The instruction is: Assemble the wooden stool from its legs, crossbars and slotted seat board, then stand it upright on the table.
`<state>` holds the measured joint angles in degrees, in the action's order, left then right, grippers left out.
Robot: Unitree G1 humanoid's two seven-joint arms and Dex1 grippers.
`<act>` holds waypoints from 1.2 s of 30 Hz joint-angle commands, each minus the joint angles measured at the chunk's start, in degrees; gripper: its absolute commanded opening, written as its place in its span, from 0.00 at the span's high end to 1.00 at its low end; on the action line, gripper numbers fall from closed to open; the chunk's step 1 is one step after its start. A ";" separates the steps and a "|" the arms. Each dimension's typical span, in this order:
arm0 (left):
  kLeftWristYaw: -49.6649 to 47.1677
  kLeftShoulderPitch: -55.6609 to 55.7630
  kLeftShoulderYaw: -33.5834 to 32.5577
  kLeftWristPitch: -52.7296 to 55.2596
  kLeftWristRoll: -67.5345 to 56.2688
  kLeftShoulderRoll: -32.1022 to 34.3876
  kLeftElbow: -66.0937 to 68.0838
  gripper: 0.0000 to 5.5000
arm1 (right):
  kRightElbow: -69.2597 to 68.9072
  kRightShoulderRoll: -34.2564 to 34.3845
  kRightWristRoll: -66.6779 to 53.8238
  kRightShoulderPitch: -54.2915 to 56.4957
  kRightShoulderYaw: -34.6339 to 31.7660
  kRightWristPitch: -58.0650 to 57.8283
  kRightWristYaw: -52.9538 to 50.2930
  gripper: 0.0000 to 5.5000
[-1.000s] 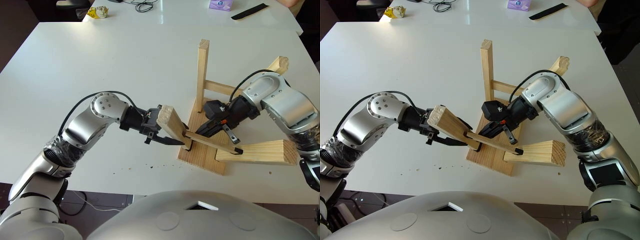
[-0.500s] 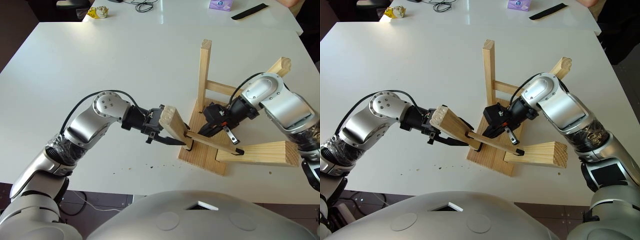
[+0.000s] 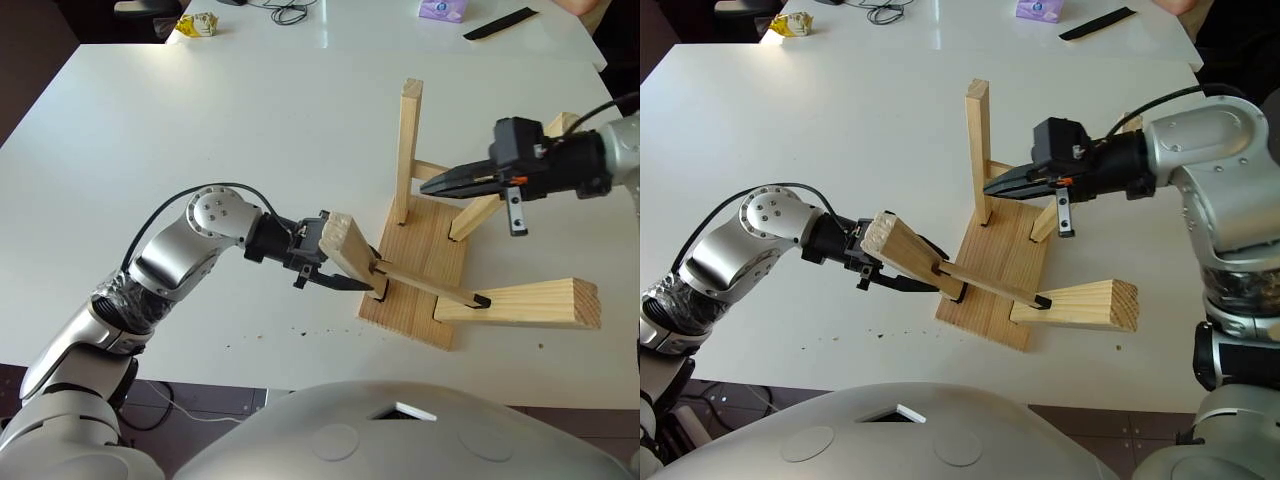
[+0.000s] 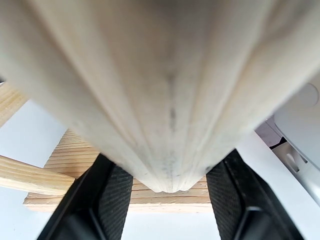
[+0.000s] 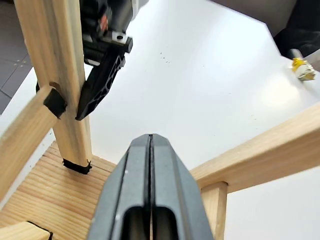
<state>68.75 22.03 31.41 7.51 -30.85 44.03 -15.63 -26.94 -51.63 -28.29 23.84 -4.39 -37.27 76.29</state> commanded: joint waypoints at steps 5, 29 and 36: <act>-0.24 -5.66 6.40 6.03 13.09 3.95 6.44 0.62 | -8.15 -3.21 -10.11 -19.87 -29.11 -9.68 -2.02 0.99; -2.42 -6.27 4.33 5.19 13.24 4.68 8.40 0.62 | -6.97 4.81 12.67 -63.88 -22.70 18.26 -1.34 0.73; -2.56 -6.08 4.31 4.95 13.26 4.62 8.63 0.62 | -9.74 9.11 14.21 -63.61 -14.82 19.43 -8.09 0.53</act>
<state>66.71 20.55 31.20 6.69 -30.84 44.20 -13.70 -35.23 -44.31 -15.18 -41.65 -22.09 -19.07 72.56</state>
